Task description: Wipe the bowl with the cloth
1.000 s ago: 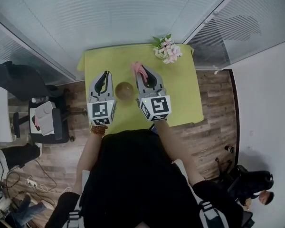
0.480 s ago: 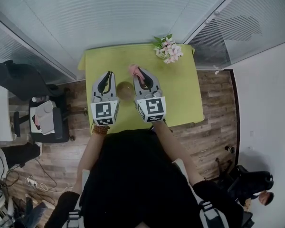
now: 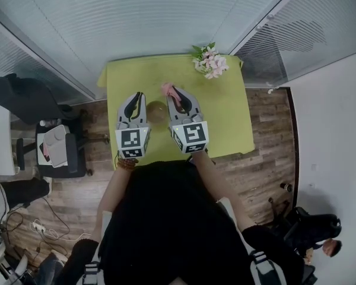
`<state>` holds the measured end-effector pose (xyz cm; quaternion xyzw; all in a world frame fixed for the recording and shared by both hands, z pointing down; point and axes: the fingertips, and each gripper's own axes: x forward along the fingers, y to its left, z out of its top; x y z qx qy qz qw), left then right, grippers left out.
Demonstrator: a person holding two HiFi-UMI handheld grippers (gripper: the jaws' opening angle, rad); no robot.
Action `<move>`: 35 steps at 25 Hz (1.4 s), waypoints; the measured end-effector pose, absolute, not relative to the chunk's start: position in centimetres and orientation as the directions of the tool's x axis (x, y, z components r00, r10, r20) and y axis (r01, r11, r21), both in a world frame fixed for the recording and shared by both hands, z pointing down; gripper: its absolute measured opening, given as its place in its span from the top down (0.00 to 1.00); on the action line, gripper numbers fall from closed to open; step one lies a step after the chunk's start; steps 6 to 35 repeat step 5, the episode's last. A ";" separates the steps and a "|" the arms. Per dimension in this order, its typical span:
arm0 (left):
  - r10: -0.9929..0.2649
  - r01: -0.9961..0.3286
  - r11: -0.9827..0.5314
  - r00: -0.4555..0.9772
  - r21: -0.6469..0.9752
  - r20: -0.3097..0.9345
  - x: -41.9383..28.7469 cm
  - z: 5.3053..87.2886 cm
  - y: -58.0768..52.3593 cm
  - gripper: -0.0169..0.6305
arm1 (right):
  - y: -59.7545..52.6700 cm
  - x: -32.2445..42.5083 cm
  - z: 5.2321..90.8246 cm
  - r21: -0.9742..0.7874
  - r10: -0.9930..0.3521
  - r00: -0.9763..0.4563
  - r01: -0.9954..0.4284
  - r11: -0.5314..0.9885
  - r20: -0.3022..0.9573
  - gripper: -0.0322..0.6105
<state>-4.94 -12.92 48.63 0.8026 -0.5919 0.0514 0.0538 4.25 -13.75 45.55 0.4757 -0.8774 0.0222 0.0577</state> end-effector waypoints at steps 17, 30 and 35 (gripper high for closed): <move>-0.947 -0.958 -0.285 0.287 0.031 0.144 -5.3 48.5 -12.8 0.93 | -13.7 5.0 45.7 0.015 -0.836 -0.533 -0.842 0.539 0.127 0.92; -0.947 -0.958 -0.285 0.287 0.031 0.144 -5.3 48.5 -12.8 0.93 | -13.7 5.0 45.7 0.015 -0.836 -0.533 -0.842 0.539 0.127 0.92; -0.947 -0.958 -0.285 0.287 0.031 0.144 -5.3 48.5 -12.8 0.93 | -13.7 5.0 45.7 0.015 -0.836 -0.533 -0.842 0.539 0.127 0.92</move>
